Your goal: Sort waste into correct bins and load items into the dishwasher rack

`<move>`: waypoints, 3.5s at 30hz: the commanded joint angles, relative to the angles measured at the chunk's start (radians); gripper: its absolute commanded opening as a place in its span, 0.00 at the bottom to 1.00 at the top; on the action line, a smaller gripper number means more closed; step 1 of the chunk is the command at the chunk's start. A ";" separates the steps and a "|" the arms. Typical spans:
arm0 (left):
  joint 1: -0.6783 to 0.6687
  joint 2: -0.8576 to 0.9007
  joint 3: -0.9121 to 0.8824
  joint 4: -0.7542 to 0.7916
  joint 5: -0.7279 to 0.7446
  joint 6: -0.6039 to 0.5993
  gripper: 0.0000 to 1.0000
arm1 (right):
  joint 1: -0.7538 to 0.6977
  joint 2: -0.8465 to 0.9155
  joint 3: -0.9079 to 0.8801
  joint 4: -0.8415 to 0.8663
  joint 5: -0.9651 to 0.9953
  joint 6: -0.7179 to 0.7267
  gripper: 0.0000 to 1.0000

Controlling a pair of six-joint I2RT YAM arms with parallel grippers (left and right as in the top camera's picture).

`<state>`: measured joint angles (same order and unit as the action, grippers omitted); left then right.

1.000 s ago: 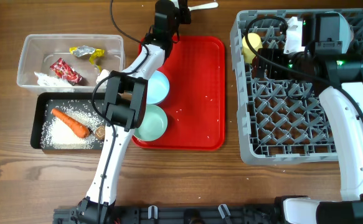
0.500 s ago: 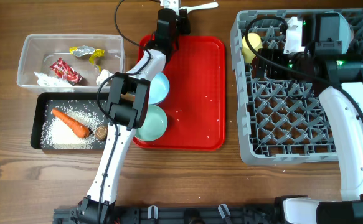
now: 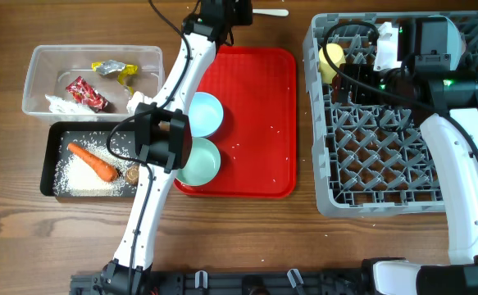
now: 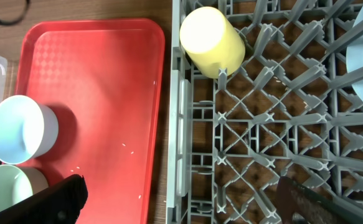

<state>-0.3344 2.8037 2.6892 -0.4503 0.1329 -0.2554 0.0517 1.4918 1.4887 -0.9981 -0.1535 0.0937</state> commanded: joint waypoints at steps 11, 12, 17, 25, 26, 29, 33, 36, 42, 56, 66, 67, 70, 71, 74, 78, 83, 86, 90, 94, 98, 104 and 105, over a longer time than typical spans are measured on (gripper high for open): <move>0.007 0.190 0.014 0.315 -0.056 0.017 0.08 | 0.002 -0.009 0.015 0.003 -0.013 0.014 1.00; 0.011 0.209 0.014 0.332 -0.055 0.016 0.09 | 0.002 -0.009 0.015 0.003 -0.013 0.014 1.00; 0.024 0.220 0.014 0.324 -0.055 0.016 0.09 | 0.001 -0.009 0.015 0.003 -0.013 0.014 1.00; 0.023 0.125 0.014 0.097 0.000 0.017 0.07 | 0.002 -0.009 0.015 0.003 -0.013 0.014 1.00; 0.022 0.092 0.014 0.048 0.002 0.017 0.07 | 0.002 -0.009 0.015 0.003 -0.013 0.014 1.00; 0.018 0.003 0.014 -0.091 0.002 0.018 0.06 | 0.002 -0.009 0.015 0.003 -0.013 0.014 1.00; -0.001 -0.109 0.014 -0.175 0.002 0.019 0.04 | 0.001 -0.009 0.015 0.003 -0.013 0.014 1.00; -0.035 -0.091 0.014 -0.040 0.005 0.039 0.06 | 0.001 -0.009 0.015 0.003 -0.013 0.014 1.00; -0.092 0.053 0.014 0.247 0.000 0.030 0.07 | 0.001 -0.009 0.015 0.003 -0.013 0.014 1.00; -0.112 0.238 0.014 0.454 -0.075 -0.047 0.08 | 0.001 -0.009 0.015 0.003 -0.013 0.014 1.00; -0.091 0.280 0.018 0.354 -0.099 -0.037 0.09 | 0.002 -0.009 0.015 0.003 -0.013 0.014 1.00; -0.088 0.272 0.028 0.322 -0.098 -0.037 0.09 | 0.002 -0.009 0.015 0.003 -0.013 0.014 1.00; -0.084 0.225 0.080 0.177 -0.092 -0.037 0.09 | 0.001 -0.009 0.015 0.003 -0.013 0.014 1.00; -0.084 0.204 0.098 0.125 -0.092 -0.037 0.09 | 0.002 -0.009 0.015 0.003 -0.013 0.014 1.00; -0.080 0.144 0.124 0.023 -0.093 -0.035 0.08 | 0.002 -0.009 0.015 0.003 -0.013 0.014 1.00; -0.056 0.061 0.124 -0.034 -0.093 -0.036 0.07 | 0.001 -0.009 0.015 0.003 -0.013 0.014 1.00; -0.008 -0.189 0.125 -0.075 -0.097 -0.037 0.08 | 0.002 -0.009 0.015 0.003 -0.013 0.014 1.00; 0.065 -0.360 0.125 -0.153 -0.163 -0.045 0.11 | 0.002 -0.009 0.014 0.182 -0.013 0.014 1.00; 0.257 -0.496 0.125 -0.298 -0.167 -0.174 0.47 | 0.002 -0.011 0.014 0.249 -0.138 0.036 0.92; 0.428 -0.526 0.125 -0.391 -0.076 -0.199 1.00 | 0.051 0.020 0.015 0.459 -0.265 0.016 0.21; 0.497 -0.526 0.124 -0.520 -0.055 -0.198 1.00 | 0.144 0.135 0.017 0.780 -0.262 0.040 0.04; 0.516 -0.526 0.124 -0.660 -0.055 -0.198 1.00 | 0.245 0.547 0.220 1.110 -0.129 0.024 0.04; 0.516 -0.526 0.124 -0.673 -0.055 -0.198 1.00 | 0.254 0.632 0.291 1.109 -0.104 0.010 0.04</move>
<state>0.1726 2.2704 2.8189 -1.1053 0.0620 -0.4435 0.2810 1.9400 1.6436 0.1104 -0.3286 0.1318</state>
